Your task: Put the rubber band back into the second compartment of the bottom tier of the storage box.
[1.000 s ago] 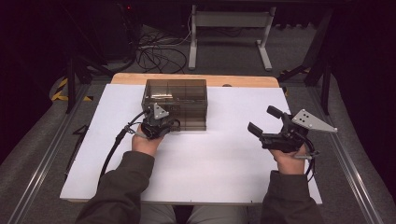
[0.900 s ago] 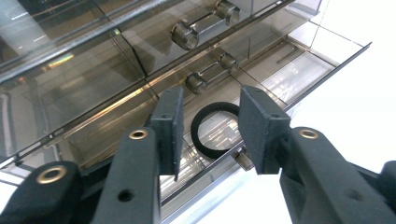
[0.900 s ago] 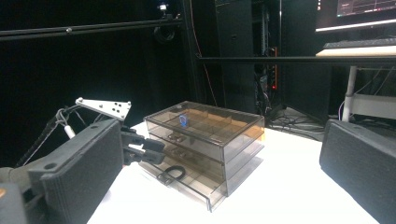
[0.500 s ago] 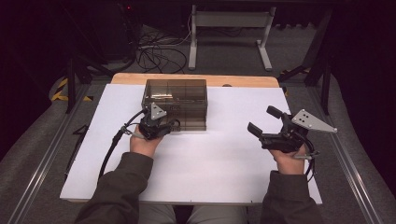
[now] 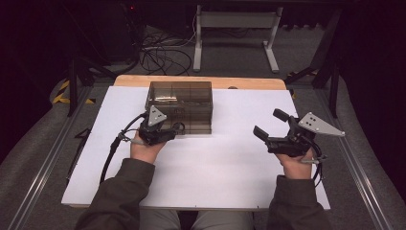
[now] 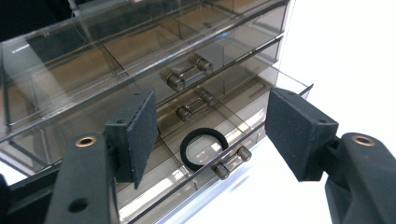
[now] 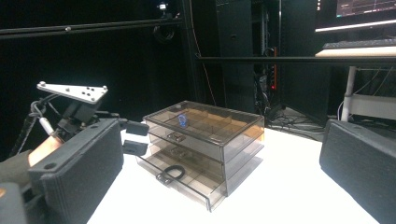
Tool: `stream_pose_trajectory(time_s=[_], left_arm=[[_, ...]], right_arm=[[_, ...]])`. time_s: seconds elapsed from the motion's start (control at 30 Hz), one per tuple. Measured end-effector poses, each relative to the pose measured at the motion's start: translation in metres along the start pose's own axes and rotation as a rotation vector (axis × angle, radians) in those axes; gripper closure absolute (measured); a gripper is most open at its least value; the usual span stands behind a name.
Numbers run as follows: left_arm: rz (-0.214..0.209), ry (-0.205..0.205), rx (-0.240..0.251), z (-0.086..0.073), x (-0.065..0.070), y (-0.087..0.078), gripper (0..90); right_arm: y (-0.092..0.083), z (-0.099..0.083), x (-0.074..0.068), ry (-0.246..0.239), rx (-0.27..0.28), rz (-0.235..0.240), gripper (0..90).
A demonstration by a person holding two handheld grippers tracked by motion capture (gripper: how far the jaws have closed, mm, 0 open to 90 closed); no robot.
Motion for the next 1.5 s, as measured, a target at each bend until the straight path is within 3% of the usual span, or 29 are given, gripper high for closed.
stream_pose_trajectory(time_s=[0.2, 0.77, 1.5], left_arm=[[-0.002, -0.013, 0.042, 0.002, -0.001, -0.012, 30.9], [-0.014, 0.012, 0.100, 0.008, 0.003, -0.036, 21.3], [-0.023, 0.011, 0.193, 0.011, 0.003, -0.067, 14.0]], right_arm=[[0.001, -0.001, 0.000, -0.006, -0.001, -0.001, 0.3], [0.002, -0.001, -0.002, -0.008, -0.002, -0.002, 0.3], [0.000, -0.001, -0.001, -0.009, 0.003, -0.005, 0.3]])
Point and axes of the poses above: each handheld gripper's, and its own axes: y roughly forward along the jaws, z roughly out of its top, x roughly to its right, the point moved 6 cm from there along y, roughly forward along the jaws, and after that the axes turned 9 degrees about y, right-handed, at the moved point
